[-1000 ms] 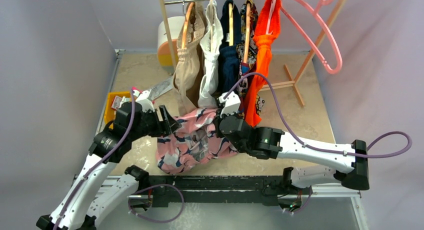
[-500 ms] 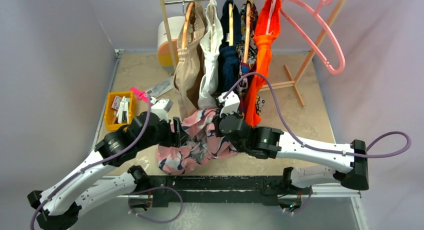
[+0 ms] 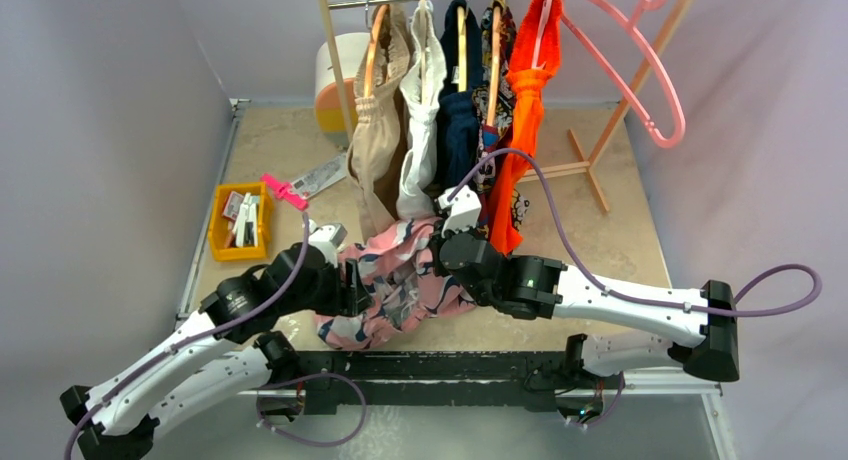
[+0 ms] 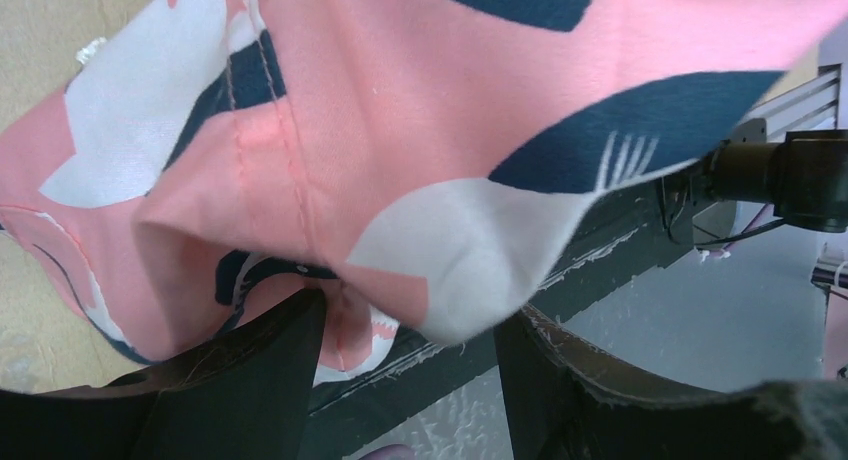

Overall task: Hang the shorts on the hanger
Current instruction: Adjust the shorts at the center of the board.

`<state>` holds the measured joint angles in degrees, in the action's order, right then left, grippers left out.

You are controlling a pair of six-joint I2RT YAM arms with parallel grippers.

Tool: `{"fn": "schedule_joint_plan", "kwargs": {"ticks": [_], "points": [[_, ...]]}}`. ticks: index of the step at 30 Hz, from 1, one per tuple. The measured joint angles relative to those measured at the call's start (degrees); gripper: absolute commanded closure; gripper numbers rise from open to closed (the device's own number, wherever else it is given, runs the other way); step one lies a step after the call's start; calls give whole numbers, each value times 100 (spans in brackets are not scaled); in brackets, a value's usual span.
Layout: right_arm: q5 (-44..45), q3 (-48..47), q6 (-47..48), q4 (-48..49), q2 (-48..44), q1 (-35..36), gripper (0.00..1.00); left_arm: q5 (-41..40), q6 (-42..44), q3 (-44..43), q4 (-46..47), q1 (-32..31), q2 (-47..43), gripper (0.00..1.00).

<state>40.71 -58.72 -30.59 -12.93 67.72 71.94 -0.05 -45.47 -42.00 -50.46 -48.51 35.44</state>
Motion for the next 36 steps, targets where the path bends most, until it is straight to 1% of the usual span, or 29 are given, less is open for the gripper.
{"fn": "schedule_joint_plan", "kwargs": {"ticks": [4, 7, 11, 12, 13, 17, 20, 21, 24, 29, 32, 36], "points": [[0, 15, -2, -7, 0, 0, 100, -15, -94, 227, 219, -219, 162, 30], [0, 15, -7, -4, -7, 0, 100, -151, -203, 315, 258, -494, 409, 29], [-7, 15, -7, -2, -31, 0, 100, -463, -367, 315, 326, -688, 702, 30], [-20, 15, -4, -2, -31, 0, 100, -535, -409, 315, 334, -715, 741, 32], [-37, 15, -4, -2, -31, 0, 100, -658, -481, 315, 348, -769, 793, 37], [-144, 15, 9, -2, -39, 0, 100, -1056, -706, 313, 428, -1058, 1091, 74], [-249, 15, 24, -7, -114, 0, 100, -1419, -841, 251, 402, -1379, 1327, 98], [-302, 15, 33, -13, -190, 0, 100, -1510, -879, 199, 369, -1447, 1342, 100], [-452, 15, 90, -46, -522, 0, 100, -1792, -903, -142, 153, -1569, 1211, 100], [-1110, 20, 426, 31, -1392, -2, 100, -2061, -562, -1274, -203, -1574, 522, 100], [-1838, -28, 750, 105, -1875, -7, 100, -1947, -131, -2258, -219, -1576, 136, 100], [-2850, -431, 1104, 98, -2118, -7, 100, -1499, 293, -3023, 33, -1576, -356, 100]]}}
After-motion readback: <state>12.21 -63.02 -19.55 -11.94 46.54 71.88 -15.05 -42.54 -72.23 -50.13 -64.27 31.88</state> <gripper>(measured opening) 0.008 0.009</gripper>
